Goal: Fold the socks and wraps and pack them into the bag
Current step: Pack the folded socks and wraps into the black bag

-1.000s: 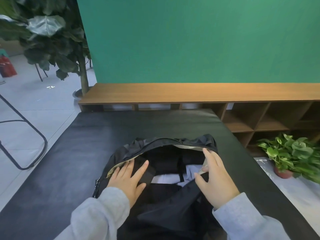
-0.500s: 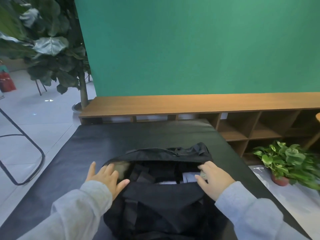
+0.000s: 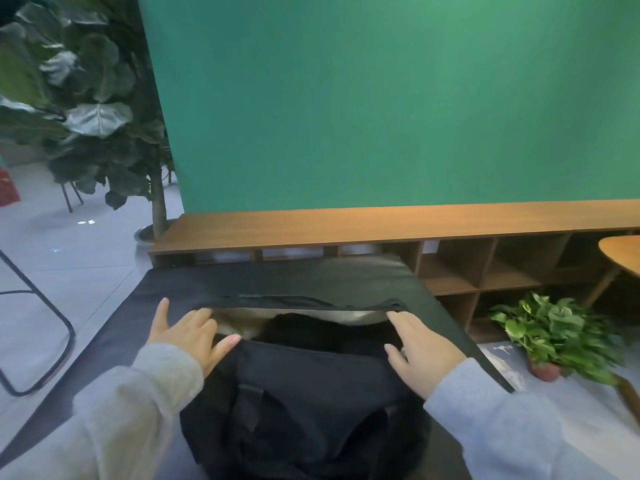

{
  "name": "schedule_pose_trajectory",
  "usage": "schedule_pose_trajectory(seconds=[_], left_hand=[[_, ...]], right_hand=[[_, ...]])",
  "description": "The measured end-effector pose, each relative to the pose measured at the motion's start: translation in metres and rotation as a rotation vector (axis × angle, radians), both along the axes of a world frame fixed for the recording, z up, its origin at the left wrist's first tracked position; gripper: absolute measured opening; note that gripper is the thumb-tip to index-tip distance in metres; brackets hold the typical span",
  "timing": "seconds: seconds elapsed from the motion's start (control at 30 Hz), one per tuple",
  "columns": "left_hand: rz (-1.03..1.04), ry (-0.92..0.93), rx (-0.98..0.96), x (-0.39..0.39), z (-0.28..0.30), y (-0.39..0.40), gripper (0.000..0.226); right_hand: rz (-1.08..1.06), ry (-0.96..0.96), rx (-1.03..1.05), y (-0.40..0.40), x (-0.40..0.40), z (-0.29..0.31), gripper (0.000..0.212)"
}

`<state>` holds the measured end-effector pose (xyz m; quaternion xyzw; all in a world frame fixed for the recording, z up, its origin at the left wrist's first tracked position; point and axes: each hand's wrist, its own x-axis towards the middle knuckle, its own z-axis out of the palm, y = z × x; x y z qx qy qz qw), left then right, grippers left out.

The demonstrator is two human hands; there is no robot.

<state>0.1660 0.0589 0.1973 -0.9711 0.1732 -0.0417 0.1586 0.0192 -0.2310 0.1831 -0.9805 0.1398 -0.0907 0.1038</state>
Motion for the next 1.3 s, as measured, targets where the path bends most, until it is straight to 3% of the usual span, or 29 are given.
schedule_pose_trajectory(seconds=[0.17,0.27,0.33,0.4,0.47,0.6,0.73,0.83,0.93,0.97,1.03,1.13,1.3], left_hand=[[-0.005,0.023,-0.072,-0.014,-0.009,-0.001,0.059],[-0.045,0.033,-0.146,-0.026,-0.016,-0.011,0.056],[-0.078,0.044,-0.185,-0.035,-0.021,-0.022,0.053],[-0.112,0.071,-0.219,-0.043,-0.025,-0.034,0.05],[-0.154,0.101,-0.27,-0.051,-0.027,-0.049,0.048],[-0.269,0.136,-0.333,-0.067,-0.026,-0.081,0.062],[-0.364,0.194,-0.433,-0.077,-0.018,-0.11,0.044],[-0.435,0.17,-0.491,-0.087,-0.008,-0.129,0.052],[-0.544,0.16,-0.542,-0.097,0.004,-0.149,0.089],[-0.577,0.167,-0.546,-0.1,0.007,-0.157,0.09],[-0.621,0.183,-0.55,-0.103,0.011,-0.172,0.076],[-0.589,0.23,-0.482,-0.1,0.01,-0.194,0.038],[-0.583,0.187,-0.307,-0.091,0.001,-0.216,0.036]], right_hand=[[0.091,-0.181,0.035,0.007,-0.006,-0.008,0.05],[0.233,-0.593,0.196,0.012,-0.014,-0.012,0.032],[0.211,-0.797,0.297,0.009,-0.018,-0.022,0.032],[0.074,-0.725,0.429,0.001,-0.014,-0.038,0.048],[-0.044,-0.521,0.607,0.0,-0.01,-0.05,0.058],[-0.122,-0.382,0.927,0.004,-0.006,-0.056,0.05],[-0.222,-0.457,1.12,0.006,0.003,-0.055,0.037],[-0.268,-0.498,1.084,0.002,0.002,-0.048,0.023],[-0.264,-0.53,1.065,-0.002,-0.003,-0.042,0.023],[-0.264,-0.534,1.074,-0.003,-0.004,-0.042,0.024],[-0.263,-0.518,1.08,-0.004,-0.007,-0.041,0.026],[-0.257,-0.484,1.016,-0.009,-0.01,-0.041,0.028],[-0.215,-0.503,0.949,-0.02,-0.016,-0.041,0.028]])
